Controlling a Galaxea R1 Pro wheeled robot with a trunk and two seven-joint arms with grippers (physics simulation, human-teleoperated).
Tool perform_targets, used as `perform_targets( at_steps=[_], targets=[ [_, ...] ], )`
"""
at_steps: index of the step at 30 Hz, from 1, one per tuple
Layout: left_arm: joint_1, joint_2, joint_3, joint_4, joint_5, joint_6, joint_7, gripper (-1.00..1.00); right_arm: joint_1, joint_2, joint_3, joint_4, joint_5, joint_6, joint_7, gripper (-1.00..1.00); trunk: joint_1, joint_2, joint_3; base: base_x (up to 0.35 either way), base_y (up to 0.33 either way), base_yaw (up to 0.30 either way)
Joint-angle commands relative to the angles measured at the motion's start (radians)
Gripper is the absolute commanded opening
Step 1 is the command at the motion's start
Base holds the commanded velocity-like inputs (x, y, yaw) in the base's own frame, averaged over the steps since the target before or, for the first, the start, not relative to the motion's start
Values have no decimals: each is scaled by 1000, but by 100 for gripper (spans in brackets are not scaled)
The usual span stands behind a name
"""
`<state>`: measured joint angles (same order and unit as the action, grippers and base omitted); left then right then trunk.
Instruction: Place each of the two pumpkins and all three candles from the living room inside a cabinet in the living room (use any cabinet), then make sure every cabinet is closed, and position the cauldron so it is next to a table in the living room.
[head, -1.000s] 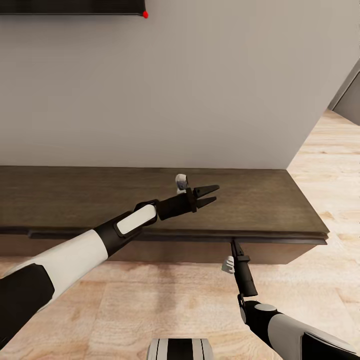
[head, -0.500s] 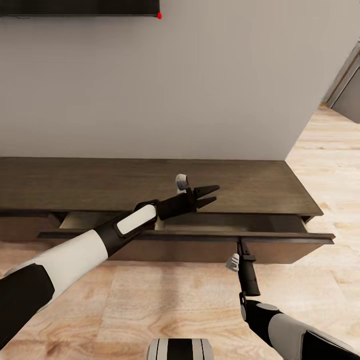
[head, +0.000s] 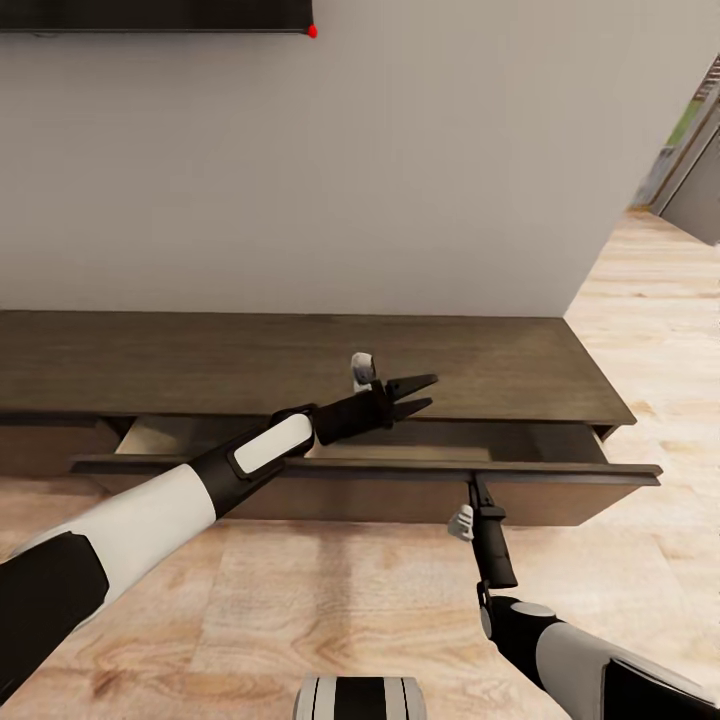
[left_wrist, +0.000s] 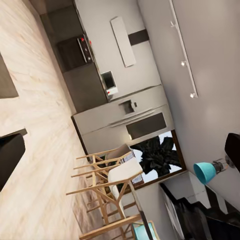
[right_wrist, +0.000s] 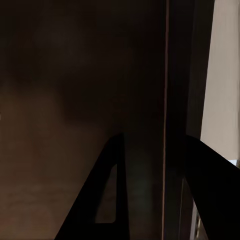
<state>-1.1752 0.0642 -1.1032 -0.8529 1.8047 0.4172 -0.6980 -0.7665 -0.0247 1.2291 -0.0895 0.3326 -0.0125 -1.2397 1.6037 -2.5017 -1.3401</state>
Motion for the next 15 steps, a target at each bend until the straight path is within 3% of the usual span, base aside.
perform_targets(
  at_steps=[1, 7, 8, 13, 14, 15],
  targets=[
    [0, 0, 0, 0, 0, 0, 0, 100, 0, 0, -5, 0, 2, -4, -3, -100, 0, 0, 0, -84, -9, 0],
    [0, -1, 0, 0, 1, 0, 0, 100, 0, 0, 17, -1, 2, -4, -6, -100, 0, 0, 0, -135, -48, 0],
    [0, -2, 0, 0, 1, 0, 0, 100, 0, 0, -62, -1, 2, -4, -12, -100, 0, 0, 0, -207, -92, 0],
    [0, -2, 0, 0, 1, 0, 0, 100, 0, 0, -62, -1, 2, -4, -13, -100, 0, 0, 0, -200, -32, 0],
    [2, 3, 4, -5, -4, -3, 1, 100, -5, -2, 46, -7, 13, -5, -1, -100, 0, 0, 0, 0, 0, 0],
    [3, 7, 3, -7, -4, -3, 2, 100, -4, -2, 48, -7, 12, 3, 1, -100, 0, 0, 0, 0, 0, 0]
  ],
)
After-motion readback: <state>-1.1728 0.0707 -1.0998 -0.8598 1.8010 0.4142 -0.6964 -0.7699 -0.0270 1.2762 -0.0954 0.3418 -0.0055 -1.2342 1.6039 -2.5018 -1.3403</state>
